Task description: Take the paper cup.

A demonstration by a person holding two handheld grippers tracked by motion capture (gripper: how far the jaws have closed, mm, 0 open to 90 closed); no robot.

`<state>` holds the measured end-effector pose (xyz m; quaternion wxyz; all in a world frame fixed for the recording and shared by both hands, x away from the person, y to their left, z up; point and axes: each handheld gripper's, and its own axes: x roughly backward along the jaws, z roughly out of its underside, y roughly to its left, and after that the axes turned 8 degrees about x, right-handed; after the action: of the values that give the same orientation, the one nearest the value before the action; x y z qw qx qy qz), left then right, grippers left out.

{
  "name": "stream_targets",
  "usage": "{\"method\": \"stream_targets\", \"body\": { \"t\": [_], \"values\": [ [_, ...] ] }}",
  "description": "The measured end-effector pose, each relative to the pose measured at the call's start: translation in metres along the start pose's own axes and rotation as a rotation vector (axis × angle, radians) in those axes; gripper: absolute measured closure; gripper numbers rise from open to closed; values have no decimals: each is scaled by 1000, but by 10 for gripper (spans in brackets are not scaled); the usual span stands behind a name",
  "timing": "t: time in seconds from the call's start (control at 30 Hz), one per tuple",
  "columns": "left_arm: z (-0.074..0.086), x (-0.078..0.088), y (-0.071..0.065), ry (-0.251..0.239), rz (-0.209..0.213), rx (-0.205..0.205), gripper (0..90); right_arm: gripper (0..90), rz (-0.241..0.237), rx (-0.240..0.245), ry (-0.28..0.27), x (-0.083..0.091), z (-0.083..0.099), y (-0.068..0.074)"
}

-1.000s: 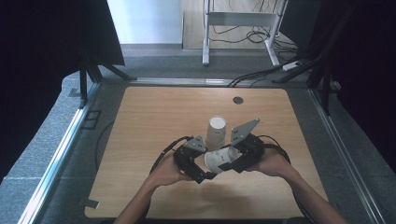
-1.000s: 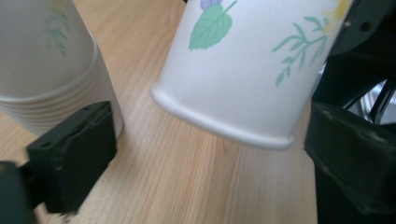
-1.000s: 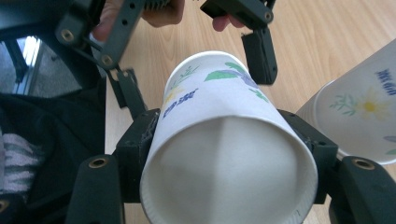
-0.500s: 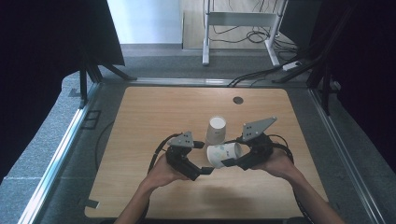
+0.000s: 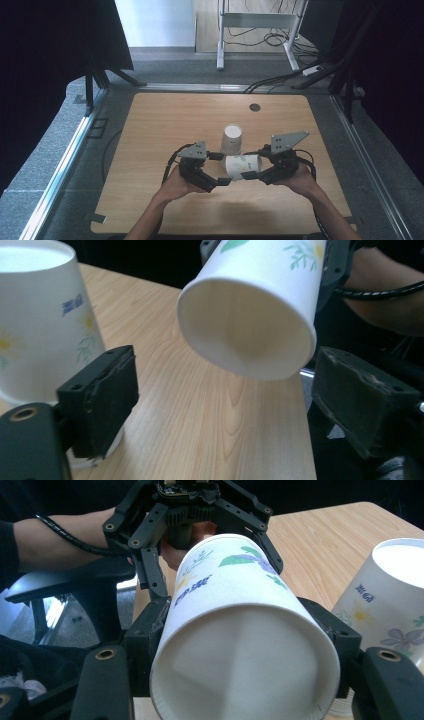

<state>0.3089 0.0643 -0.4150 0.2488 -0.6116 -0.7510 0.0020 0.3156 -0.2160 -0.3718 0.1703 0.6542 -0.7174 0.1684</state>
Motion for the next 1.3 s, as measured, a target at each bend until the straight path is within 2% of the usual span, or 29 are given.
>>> {"method": "stream_targets", "body": {
  "t": [0.27,0.6,1.03,1.3],
  "values": [
    [-1,-9,0,13,47,-26,154,364,-26,0,-27,-3,8,1],
    [0,-12,-1,2,83,-51,291,363,-55,-4,-25,-5,12,-1],
    [3,-11,-1,2,76,-69,343,362,-80,-17,3,-7,13,-5],
    [3,-11,0,7,73,-64,352,323,-69,-23,24,-8,13,-6]
  ]
}}
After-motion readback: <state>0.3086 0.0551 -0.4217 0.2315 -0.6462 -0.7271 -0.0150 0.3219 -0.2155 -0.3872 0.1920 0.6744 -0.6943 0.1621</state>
